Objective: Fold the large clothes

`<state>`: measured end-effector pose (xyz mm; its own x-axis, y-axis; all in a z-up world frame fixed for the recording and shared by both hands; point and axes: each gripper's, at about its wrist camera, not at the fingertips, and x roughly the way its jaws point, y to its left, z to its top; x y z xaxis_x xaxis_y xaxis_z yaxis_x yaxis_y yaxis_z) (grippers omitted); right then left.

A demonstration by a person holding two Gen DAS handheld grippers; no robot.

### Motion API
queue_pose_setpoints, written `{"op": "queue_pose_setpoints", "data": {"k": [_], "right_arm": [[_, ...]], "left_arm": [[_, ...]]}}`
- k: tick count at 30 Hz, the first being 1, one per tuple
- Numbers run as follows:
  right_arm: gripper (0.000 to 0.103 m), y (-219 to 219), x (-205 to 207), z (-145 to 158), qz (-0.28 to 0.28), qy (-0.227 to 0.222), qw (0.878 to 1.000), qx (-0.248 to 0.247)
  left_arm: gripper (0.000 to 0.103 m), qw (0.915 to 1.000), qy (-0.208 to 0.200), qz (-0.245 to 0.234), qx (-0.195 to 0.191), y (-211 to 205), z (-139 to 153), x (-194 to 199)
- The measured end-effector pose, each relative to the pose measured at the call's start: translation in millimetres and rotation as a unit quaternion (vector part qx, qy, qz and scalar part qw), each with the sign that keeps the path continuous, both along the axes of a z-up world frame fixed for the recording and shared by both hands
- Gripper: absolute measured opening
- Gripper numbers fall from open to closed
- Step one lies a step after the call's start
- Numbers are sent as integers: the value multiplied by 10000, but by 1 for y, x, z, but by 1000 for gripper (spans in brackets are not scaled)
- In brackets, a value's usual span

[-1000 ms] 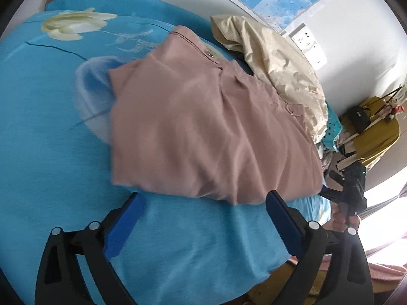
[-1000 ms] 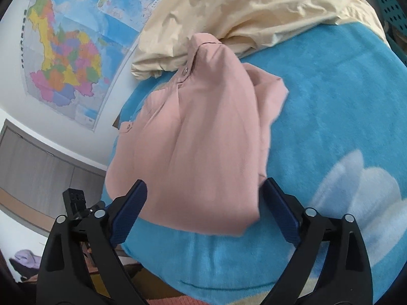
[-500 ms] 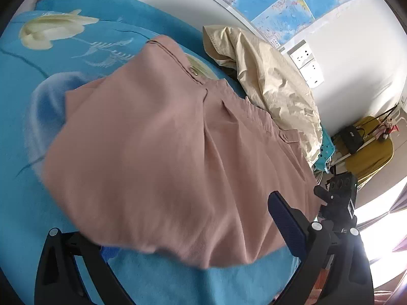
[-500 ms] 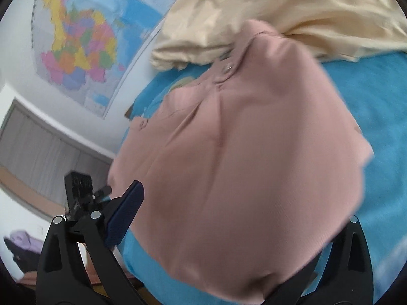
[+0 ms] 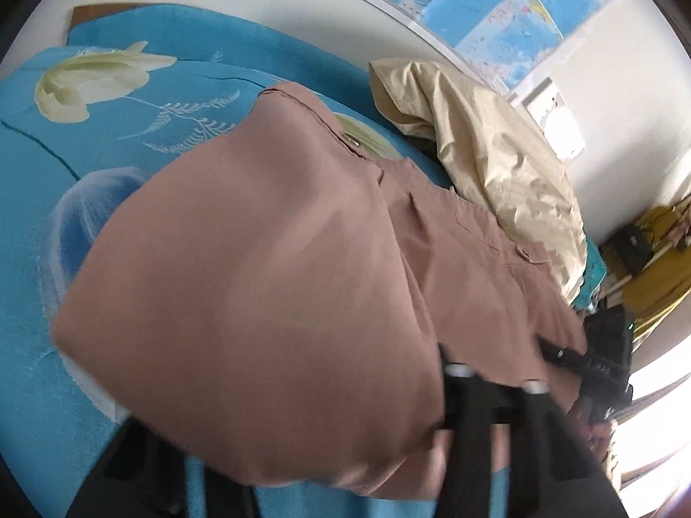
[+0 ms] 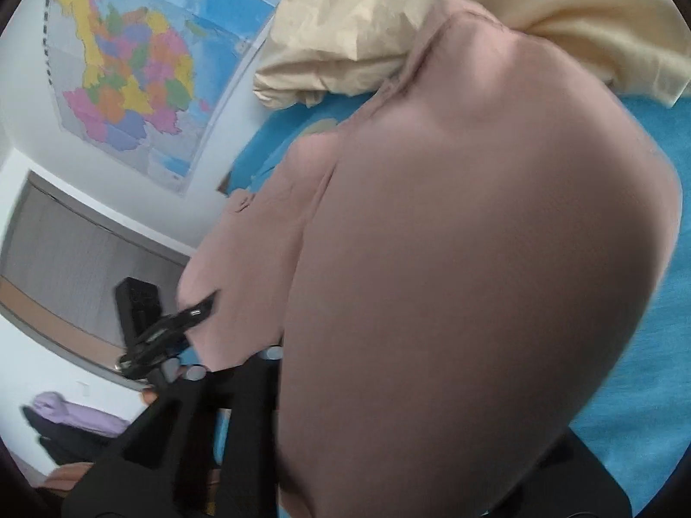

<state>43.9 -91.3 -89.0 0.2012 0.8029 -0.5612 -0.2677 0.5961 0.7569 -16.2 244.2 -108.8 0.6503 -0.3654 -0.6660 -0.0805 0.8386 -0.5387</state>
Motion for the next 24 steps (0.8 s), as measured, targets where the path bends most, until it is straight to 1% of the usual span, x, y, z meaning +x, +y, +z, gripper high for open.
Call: {"op": "queue_pose_setpoints", "data": {"k": [1,3,5,8,12,17,19,21,24], "right_arm": [[17,2,-1,5,18,-97,10000,10],[16,7,-2,18,99,-270,9996,24],[16,15,-4,35,198,-485,9986,66],[15,31,-5,60,391,-807,9960,0],[15,57,2,93,639,-1188,9908,77],[15,104,25,139,954,-1723,9802,180],[15,132,40,155,1090,-1836,9763,341],[15,160,53,166,1179,-1943,9732,347],[15,210,74,181,1371,-2144,9663,379]], "left_arm": [[27,9999,-21,-28,-108,2,3,0],[23,9999,-99,-105,-70,2,12,0],[22,9996,-213,-176,-30,2,24,0],[20,9987,-442,-240,-44,7,46,0],[19,9973,-700,-224,3,27,79,3],[18,9950,-901,-27,433,57,122,10],[18,9924,-1031,172,642,76,140,11],[18,9898,-1090,446,802,102,159,14],[18,9832,-1174,834,1120,140,183,21]]}}
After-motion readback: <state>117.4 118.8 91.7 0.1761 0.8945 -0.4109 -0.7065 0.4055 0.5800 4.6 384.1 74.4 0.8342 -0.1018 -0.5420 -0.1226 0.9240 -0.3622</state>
